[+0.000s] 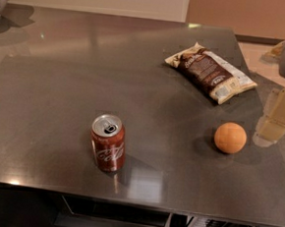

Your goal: Knock coke can over

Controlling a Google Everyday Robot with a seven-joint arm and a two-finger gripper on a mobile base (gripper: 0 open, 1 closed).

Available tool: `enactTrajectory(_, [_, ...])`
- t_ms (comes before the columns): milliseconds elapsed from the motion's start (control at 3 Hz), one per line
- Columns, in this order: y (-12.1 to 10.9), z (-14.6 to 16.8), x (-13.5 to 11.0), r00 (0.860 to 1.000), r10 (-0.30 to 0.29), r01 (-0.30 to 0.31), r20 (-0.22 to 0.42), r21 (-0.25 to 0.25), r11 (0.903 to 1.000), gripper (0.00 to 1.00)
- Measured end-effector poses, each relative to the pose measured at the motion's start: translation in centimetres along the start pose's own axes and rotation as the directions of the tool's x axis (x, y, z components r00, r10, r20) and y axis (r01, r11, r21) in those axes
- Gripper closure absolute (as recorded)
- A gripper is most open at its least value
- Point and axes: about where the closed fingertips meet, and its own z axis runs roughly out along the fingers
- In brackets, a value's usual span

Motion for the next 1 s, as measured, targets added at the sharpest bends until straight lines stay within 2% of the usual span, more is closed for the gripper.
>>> enactTrajectory(333, [0.0, 0.0, 0.0, 1.0, 0.0, 0.0, 0.0, 0.0, 1.0, 0.0])
enactTrajectory(667, [-0.1, 0.4, -2.2, 0.996, -0.034, 0.036, 0.078, -0.023, 0.9991, 0.0])
enactTrajectory(1000, [0.4, 1.6, -6.0, 0.977, -0.095, 0.108, 0.192, -0.057, 0.9925, 0.0])
